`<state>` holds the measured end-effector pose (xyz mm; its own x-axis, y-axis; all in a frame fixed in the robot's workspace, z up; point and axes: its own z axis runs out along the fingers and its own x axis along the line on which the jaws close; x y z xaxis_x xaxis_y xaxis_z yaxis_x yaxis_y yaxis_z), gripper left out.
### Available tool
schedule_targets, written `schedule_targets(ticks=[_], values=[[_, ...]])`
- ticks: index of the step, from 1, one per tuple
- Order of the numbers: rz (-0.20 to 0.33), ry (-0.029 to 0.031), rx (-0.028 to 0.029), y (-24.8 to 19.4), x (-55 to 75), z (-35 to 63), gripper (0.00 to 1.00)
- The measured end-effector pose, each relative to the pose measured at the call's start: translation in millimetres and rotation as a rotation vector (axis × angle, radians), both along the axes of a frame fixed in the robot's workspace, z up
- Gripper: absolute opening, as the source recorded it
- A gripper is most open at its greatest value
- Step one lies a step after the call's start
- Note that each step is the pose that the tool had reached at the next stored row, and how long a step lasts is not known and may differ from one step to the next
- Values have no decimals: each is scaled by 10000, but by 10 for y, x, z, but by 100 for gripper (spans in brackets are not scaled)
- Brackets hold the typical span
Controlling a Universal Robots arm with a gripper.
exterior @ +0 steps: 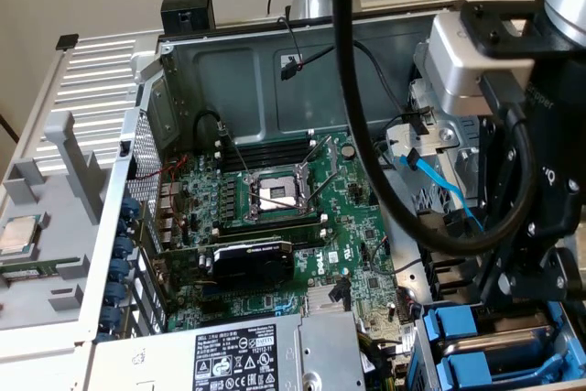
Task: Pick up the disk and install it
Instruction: 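Insert the second disk wire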
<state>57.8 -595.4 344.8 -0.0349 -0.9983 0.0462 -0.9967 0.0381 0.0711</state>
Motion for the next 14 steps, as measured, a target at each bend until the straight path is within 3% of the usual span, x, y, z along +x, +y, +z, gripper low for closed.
schedule_targets(ticks=[14], values=[[-26,0,4,-2,0,3,16]])
